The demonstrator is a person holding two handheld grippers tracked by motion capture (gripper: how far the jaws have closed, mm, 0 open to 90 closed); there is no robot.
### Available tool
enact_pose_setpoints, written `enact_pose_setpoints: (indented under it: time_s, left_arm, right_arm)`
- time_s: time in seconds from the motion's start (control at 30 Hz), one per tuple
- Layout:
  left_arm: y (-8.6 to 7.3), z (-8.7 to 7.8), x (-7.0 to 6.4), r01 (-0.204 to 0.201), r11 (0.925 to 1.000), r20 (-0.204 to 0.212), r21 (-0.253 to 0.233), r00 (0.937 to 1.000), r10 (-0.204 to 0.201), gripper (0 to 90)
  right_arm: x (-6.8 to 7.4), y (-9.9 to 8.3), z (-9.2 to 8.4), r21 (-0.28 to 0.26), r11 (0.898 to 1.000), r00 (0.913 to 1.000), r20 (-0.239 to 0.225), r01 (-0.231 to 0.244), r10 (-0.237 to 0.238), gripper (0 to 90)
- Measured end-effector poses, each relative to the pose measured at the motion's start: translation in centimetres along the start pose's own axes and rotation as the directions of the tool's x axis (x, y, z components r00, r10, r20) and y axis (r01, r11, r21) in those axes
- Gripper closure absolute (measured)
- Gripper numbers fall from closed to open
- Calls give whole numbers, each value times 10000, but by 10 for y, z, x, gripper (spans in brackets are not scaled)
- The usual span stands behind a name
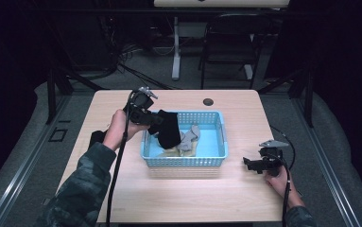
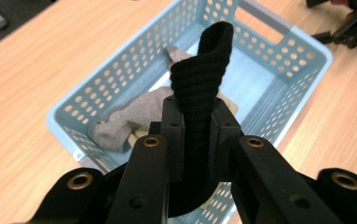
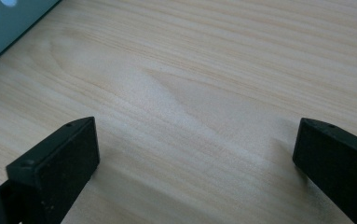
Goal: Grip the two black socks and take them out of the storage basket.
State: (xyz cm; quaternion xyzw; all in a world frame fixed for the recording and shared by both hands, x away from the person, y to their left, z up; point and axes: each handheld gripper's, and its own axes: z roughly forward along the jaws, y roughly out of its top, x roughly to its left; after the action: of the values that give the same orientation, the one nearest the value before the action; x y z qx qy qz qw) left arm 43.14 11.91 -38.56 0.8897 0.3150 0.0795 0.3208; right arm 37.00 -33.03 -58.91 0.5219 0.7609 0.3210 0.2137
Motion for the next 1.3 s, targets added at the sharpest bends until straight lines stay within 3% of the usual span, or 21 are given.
enact_pose_setpoints:
  time_s: [0.4, 0.67, 1.03, 1.3]
  left_arm:
    - [0, -50, 13, 194, 9967, -408, -794, 9989, -227, 797]
    - [-7, -76, 25, 386, 9944, -775, -988, 9959, -464, 797]
    - [-30, -109, 46, 949, 9866, -1328, -1327, 9847, -1126, 797]
    - [-51, -124, 61, 1422, 9787, -1647, -1481, 9723, -1661, 797]
  right_arm:
    - [0, 0, 0, -9, 10000, 10000, 7, -12, 12, 0]
    - [0, 0, 0, -4, 10000, 10000, 6, -9, 9, 0]
    - [0, 0, 0, -2, 10000, 10000, 1, 0, 0, 0]
    - [0, 0, 0, -20, 10000, 10000, 15, -25, 25, 0]
